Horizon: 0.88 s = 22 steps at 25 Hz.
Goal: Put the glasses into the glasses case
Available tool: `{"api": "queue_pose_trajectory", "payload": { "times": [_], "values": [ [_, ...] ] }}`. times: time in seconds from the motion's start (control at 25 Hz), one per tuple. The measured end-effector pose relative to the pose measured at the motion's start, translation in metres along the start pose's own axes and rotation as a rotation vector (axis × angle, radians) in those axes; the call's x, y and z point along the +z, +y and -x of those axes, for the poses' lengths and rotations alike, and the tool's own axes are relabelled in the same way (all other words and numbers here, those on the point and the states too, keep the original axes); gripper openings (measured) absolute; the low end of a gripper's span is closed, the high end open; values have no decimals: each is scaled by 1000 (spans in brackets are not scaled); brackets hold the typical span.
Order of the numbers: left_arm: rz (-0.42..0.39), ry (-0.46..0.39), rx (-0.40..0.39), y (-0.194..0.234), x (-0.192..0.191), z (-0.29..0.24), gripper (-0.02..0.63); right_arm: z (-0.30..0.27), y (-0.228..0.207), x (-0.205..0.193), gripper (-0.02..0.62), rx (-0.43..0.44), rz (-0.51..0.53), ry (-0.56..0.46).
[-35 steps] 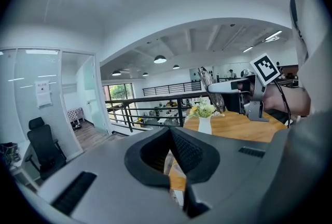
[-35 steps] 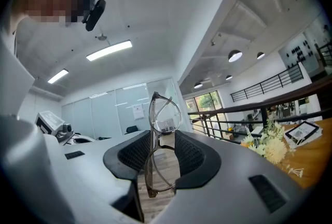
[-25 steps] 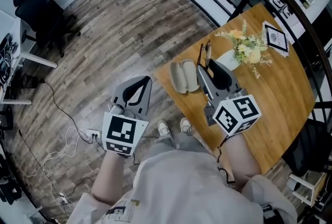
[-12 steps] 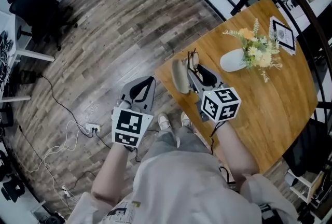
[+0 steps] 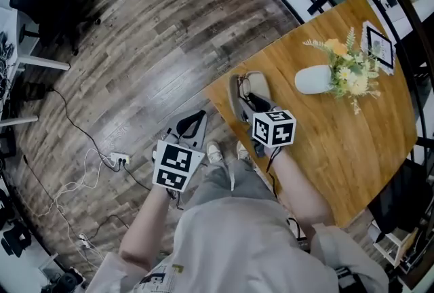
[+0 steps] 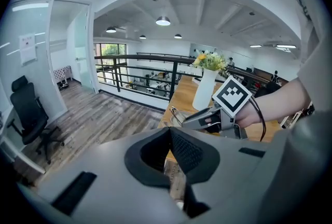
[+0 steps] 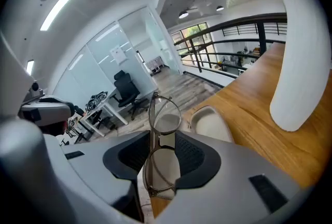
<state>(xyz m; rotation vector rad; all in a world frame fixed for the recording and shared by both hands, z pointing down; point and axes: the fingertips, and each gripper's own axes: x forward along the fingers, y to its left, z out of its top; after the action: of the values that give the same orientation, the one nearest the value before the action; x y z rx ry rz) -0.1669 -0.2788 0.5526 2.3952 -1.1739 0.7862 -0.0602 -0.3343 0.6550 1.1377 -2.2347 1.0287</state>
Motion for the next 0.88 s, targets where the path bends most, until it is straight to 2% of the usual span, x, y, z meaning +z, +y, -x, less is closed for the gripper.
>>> {"api": "queue_pose_trajectory", "payload": {
  "times": [0.16,0.52,0.72,0.88],
  "values": [
    [21,34,-10,0,-14,-1,17,-17,-4,-20,170,-3,-16,76],
    [46,75,-26,-5,-31,-3,17,-33,-7,-38,167,-3,16,163],
    [41,65,-22,-9,-27,1,17,-23,-4,-31,167,-5,20,137],
    [33,45,-1,-8,-17,8,17,-2,-2,-7,166,5,18,71]
  ]
}}
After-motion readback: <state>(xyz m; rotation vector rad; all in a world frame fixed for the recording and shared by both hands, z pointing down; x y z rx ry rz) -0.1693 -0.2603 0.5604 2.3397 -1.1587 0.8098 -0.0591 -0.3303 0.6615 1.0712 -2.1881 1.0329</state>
